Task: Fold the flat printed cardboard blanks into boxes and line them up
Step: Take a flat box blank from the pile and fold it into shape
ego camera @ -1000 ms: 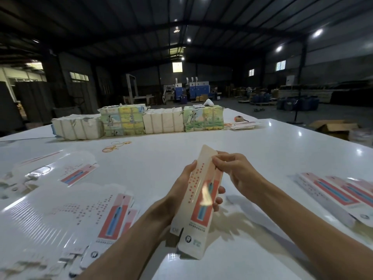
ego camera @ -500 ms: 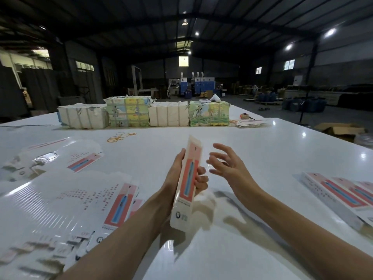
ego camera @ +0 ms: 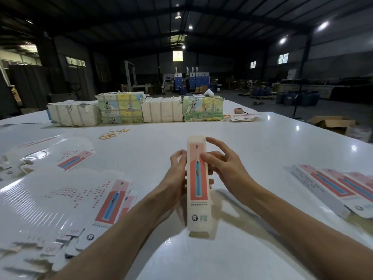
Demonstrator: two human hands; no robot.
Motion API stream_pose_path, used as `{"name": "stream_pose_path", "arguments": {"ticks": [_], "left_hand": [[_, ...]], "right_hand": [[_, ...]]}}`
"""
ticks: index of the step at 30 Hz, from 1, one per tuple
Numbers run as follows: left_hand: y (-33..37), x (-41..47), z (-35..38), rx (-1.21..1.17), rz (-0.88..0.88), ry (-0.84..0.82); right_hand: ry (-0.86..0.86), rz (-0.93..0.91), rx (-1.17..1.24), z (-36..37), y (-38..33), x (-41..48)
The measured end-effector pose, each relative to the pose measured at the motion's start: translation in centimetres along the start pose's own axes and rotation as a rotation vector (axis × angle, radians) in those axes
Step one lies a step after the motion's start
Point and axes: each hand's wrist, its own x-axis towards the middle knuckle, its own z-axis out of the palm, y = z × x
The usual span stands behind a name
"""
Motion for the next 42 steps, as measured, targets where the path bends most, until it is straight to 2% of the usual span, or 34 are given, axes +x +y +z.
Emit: {"name": "stream_pose_path", "arguments": {"ticks": [3,9,12,15,18,20,24,32,34,38,42], "left_hand": [[-0.4,-0.1,0.2,0.129,0.180,0.053],[0.0,-1.1,1.1,0.230,0.331,0.061],[0.3,-1.3,1.1,0.198,0.296,0.055],[0.2,-1.2,1.3,0.109,0.199,-0.026],[0.0,-0.9,1.9,0.220,0.237,-0.073],[-0.3,-0.6,2.2,0.291,0.241,-0.069],[-0.4,-0.6,2.0,0.281,0.175,-0.002],[-0.4,-1.1,1.2,0.233,0.072,-0.035],[-0.3,-1.1,1.2,0.207,0.050,-0.054],[0.2,-1.2,1.3,0.286,0.065,-0.105],[0.1,-1.4,1.5,0.281,0.052,-0.183]], "right_hand": [[0.009,-0.036,-0.088,-0.1,-0.1,0.2],[-0.023,-0.056,-0.122,-0.4,-0.8,0.4],[-0.015,-0.064,-0.124,-0.5,-0.8,0.5],[-0.005,-0.053,-0.108,-0.5,-0.8,0.5],[-0.001,-0.031,-0.048,-0.8,-0.8,0.6],[-0.004,-0.012,-0.050,-0.9,-0.5,0.7],[-0.033,0.004,-0.104,-0.9,0.0,0.8],[-0.065,0.047,-0.157,-0.6,0.2,0.9],[-0.044,0.054,-0.071,-0.8,0.0,0.7],[0.111,0.063,0.001,-1.3,-0.1,1.3],[0.090,0.076,0.006,-1.7,0.1,1.5]]}}
